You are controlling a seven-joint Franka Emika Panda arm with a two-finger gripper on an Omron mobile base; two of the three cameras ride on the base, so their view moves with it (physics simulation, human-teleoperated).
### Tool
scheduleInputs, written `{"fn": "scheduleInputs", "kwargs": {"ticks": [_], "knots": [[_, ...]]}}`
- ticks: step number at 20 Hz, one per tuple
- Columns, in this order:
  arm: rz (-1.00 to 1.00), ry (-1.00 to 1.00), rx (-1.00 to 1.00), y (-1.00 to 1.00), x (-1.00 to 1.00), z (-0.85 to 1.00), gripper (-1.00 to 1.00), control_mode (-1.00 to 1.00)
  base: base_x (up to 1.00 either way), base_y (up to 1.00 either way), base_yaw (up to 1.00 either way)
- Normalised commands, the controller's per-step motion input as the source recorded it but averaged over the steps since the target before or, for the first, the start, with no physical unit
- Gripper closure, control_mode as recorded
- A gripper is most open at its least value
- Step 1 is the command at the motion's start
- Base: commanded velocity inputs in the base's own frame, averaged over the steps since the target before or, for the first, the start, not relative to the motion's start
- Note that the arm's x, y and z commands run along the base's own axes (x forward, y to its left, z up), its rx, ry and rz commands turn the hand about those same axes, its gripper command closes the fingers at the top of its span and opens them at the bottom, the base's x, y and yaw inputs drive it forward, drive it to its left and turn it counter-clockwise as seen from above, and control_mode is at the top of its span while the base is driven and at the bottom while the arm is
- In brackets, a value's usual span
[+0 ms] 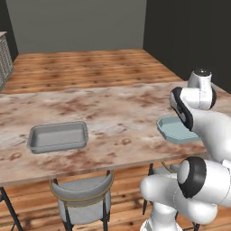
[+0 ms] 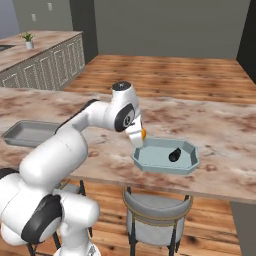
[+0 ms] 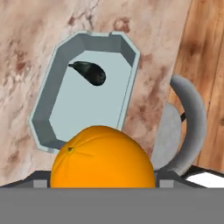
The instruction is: Place the cold items (eggplant and orange) from the fridge in one tupperware on the dining counter. Place the warm items (hot dog and kebab skewer) in the stove area in another tupperware.
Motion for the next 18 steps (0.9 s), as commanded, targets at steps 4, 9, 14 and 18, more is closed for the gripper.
{"fn": "scheduleInputs", "kwargs": {"ticks": [4, 9, 14, 18], "knots": [[0.00, 0.12, -0.11, -0.19, 0.16, -0.83, 1.00, -1.00, 0.00, 0.00, 0.00], [0.00, 0.15, 0.04, -0.55, 0.14, -0.36, 1.00, -1.00, 0.00, 0.00, 0.00], [0.01, 0.10, 0.16, -0.46, 0.39, -0.01, 1.00, -1.00, 0.00, 0.00, 0.00], [0.01, 0.00, 0.09, 0.00, 0.62, -0.21, 1.00, -1.00, 0.00, 0.00, 0.00]]}}
